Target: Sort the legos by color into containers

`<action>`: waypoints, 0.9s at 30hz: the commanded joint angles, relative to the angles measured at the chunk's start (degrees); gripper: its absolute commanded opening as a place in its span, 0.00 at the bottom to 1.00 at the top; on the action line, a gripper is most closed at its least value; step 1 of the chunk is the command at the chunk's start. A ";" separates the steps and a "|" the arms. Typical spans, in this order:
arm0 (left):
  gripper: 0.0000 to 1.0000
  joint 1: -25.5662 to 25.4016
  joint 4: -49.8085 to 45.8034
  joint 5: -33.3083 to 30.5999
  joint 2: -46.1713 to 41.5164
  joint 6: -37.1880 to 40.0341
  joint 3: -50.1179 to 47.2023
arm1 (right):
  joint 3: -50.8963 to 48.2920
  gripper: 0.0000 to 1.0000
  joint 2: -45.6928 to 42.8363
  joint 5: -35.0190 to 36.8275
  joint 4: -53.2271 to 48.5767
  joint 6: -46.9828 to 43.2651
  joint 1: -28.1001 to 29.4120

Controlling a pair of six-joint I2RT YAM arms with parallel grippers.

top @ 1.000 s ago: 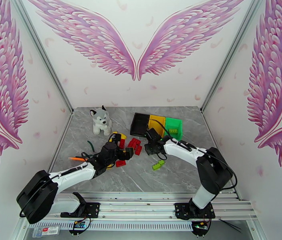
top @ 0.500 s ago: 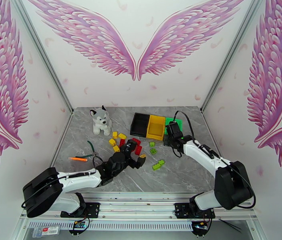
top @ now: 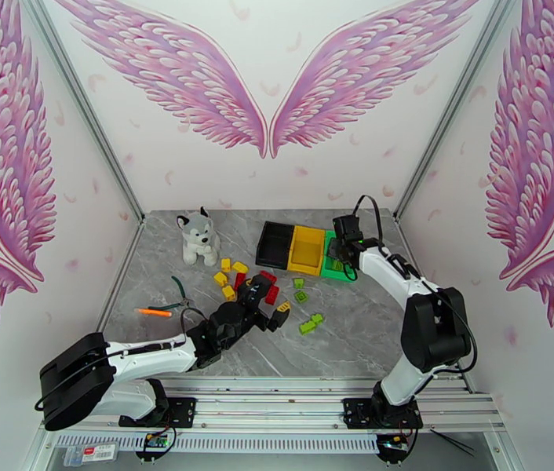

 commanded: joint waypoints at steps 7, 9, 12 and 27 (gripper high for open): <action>0.99 0.92 -7.73 -2.03 -1.12 -2.12 2.01 | -9.00 0.80 -10.94 -9.21 1.26 0.65 3.51; 0.99 1.18 -9.68 -2.44 -0.85 -2.77 2.53 | -10.19 0.85 -12.20 -11.02 0.17 0.24 6.10; 0.99 2.04 -11.45 -3.42 -0.83 -4.91 2.34 | -10.75 0.86 -11.33 -12.63 -2.77 -1.03 9.60; 0.99 8.41 -24.08 3.44 1.72 -16.27 5.97 | -4.36 0.81 2.88 -10.37 -13.33 -8.34 19.80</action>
